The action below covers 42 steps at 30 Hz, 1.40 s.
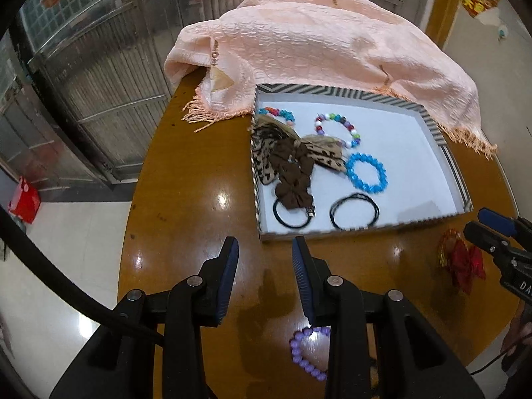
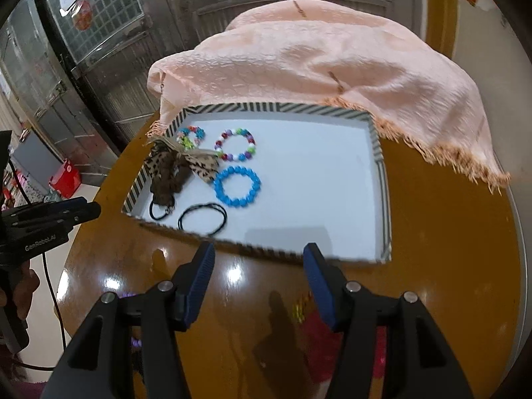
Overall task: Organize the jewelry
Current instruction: 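Withdraw both tools toward the purple bracelet and red bow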
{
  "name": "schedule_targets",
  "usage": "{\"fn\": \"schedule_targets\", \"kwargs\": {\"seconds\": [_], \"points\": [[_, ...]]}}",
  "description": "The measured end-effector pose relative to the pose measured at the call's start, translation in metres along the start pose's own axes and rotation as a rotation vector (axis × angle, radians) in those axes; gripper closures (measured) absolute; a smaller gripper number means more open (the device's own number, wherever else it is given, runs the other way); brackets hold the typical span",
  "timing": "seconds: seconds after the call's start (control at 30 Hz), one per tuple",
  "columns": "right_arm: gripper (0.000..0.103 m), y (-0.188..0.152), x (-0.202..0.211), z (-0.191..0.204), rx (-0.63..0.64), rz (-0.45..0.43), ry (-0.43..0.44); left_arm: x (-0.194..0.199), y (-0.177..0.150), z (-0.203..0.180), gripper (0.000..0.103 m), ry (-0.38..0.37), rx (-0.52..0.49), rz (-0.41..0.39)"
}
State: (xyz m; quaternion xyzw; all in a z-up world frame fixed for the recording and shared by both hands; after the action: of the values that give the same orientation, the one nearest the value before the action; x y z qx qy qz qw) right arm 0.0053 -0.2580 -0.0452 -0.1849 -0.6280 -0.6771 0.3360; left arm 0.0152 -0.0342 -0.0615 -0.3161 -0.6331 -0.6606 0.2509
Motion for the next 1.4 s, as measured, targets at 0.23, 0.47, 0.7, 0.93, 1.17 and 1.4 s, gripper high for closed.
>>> {"fn": "schedule_targets", "kwargs": {"seconds": [0.23, 0.47, 0.7, 0.93, 1.17, 1.4], "points": [[0.044, -0.024, 0.017, -0.007, -0.028, 0.010, -0.041, 0.012, -0.017, -0.008, 0.069, -0.033, -0.026, 0.003], [0.044, -0.034, 0.028, -0.008, -0.045, 0.001, -0.061, 0.019, -0.030, -0.017, 0.069, -0.065, -0.034, 0.013], [0.043, -0.039, 0.036, -0.004, -0.044, -0.002, -0.072, 0.024, -0.032, -0.021, 0.069, -0.073, -0.026, -0.003], [0.041, -0.045, 0.040, -0.004, -0.032, 0.003, -0.091, 0.025, -0.034, -0.032, 0.069, -0.087, -0.047, -0.004], [0.039, -0.047, 0.047, -0.010, -0.034, -0.003, -0.113, 0.023, -0.037, -0.042, 0.069, -0.107, -0.052, 0.006], [0.038, -0.051, 0.049, -0.018, -0.053, 0.002, -0.129, 0.021, -0.040, -0.051, 0.069, -0.118, -0.078, 0.018]]}}
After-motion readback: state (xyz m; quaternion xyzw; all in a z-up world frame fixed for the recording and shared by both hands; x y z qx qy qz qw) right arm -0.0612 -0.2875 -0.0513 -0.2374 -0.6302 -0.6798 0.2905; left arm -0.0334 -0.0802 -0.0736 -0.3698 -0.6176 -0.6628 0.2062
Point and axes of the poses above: each gripper's, at about its wrist camera, not at the fingertips, and x roughly against the way its jaws point, z to its left, y to its top, the point moved 8 cm from there along -x, roughly the way its jaws point, and after that the axes turned 14 degrees about -z, right-handed, at the moved point
